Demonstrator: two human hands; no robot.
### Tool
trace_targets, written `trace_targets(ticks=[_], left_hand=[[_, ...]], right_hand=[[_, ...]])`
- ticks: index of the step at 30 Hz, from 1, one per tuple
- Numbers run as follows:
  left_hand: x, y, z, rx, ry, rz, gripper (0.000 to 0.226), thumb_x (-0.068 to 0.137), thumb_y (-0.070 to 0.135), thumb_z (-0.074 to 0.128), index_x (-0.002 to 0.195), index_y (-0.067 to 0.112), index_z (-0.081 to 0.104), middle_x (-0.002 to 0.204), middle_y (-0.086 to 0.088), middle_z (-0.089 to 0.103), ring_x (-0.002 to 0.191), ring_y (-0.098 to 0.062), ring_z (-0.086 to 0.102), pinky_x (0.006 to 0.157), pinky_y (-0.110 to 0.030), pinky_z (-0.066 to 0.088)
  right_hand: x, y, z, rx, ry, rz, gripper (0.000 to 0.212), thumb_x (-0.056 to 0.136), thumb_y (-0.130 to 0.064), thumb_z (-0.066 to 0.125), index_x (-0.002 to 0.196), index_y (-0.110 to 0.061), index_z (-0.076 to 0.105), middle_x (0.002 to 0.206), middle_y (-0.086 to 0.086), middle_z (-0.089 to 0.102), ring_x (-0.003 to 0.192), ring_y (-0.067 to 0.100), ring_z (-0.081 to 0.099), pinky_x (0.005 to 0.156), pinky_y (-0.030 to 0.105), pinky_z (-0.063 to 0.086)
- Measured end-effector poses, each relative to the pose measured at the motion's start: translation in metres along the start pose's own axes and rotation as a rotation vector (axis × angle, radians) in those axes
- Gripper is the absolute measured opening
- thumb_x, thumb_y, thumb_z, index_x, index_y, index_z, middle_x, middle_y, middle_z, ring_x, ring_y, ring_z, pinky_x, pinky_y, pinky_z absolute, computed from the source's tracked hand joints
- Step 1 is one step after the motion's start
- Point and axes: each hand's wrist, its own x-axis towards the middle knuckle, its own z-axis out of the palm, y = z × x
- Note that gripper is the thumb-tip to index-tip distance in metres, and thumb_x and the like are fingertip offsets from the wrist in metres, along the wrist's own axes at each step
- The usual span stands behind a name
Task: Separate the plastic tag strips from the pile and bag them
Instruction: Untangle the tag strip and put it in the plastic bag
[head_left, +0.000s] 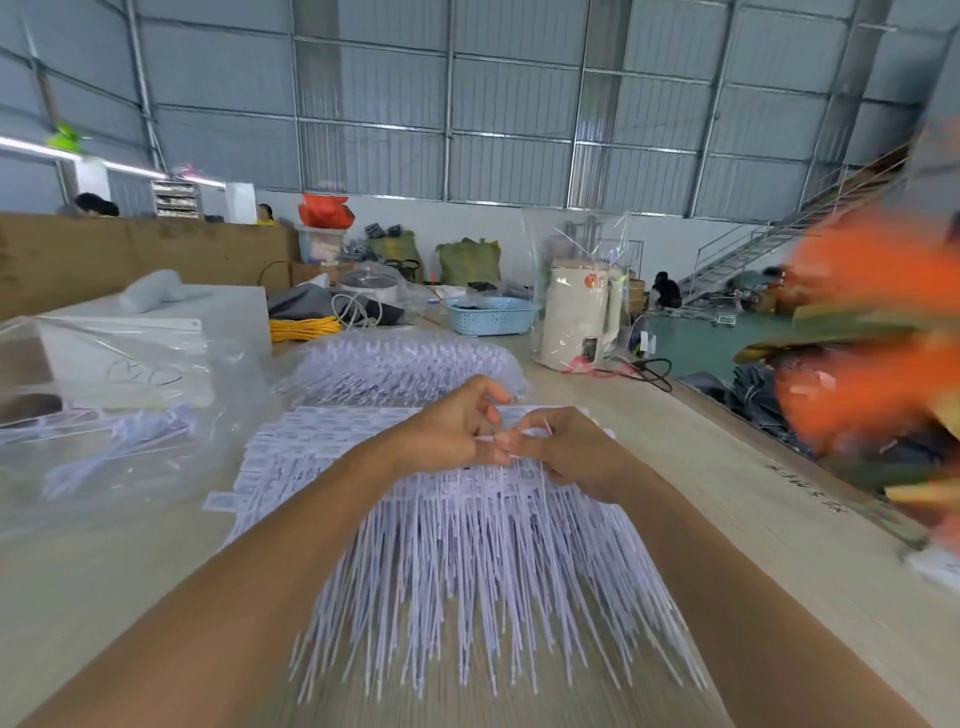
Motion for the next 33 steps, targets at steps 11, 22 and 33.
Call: trace_targets(ticks=[11,22,33], left_hand=[[-0.007,-0.004,-0.007,0.249,-0.113,-0.076,0.029,0.094,0.022,0.055,0.066,0.019,0.062,0.061,0.007,0.062,0.039,0.005,0.043,0.044,-0.009,0.034],[0.000,0.012,-0.004,-0.022,-0.004,-0.220,0.033,0.093,0.005,0.054,0.060,0.007,0.055,0.036,0.010,0.041,0.032,-0.002,0.033,0.037,-0.010,0.029],[0.002,0.008,-0.014,0.307,0.098,-0.209,0.023,0.092,0.018,0.057,0.071,0.013,0.064,0.066,-0.002,0.056,0.063,-0.014,0.050,0.061,-0.024,0.038]], right_hand=[[-0.004,0.005,-0.001,-0.097,-0.098,-0.138,0.017,0.077,-0.008,0.075,0.068,-0.011,0.060,0.048,-0.006,0.042,0.039,0.005,0.032,0.041,0.016,0.027],[-0.011,0.008,0.009,-0.698,0.318,-0.703,0.007,0.080,-0.001,0.068,0.074,0.002,0.065,0.074,0.014,0.061,0.071,0.029,0.059,0.063,0.034,0.044],[-0.017,-0.012,0.001,-0.093,0.293,-0.319,0.021,0.082,-0.013,0.071,0.065,-0.016,0.058,0.060,0.003,0.058,0.051,0.003,0.052,0.049,0.016,0.045]])
